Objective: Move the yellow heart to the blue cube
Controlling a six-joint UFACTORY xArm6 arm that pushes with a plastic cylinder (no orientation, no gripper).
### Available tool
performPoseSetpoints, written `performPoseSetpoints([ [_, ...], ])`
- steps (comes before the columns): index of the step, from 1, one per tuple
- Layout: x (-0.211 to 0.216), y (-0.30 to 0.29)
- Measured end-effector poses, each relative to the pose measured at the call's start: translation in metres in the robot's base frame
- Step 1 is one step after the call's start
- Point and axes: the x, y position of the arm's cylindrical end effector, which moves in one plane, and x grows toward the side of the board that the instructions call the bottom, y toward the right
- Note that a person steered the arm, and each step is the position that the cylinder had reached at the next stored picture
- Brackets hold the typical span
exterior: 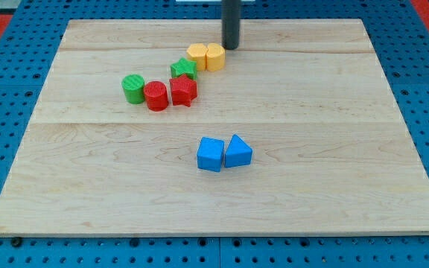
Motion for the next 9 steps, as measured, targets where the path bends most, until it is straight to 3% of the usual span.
performPoseSetpoints([
  [1,-0.005,-0.032],
  [2,-0.041,-0.065],
  [4,0.035,-0.036],
  [6,0.072,0.025],
  [7,0.098,0.024],
  [9,0.096,-0.001],
])
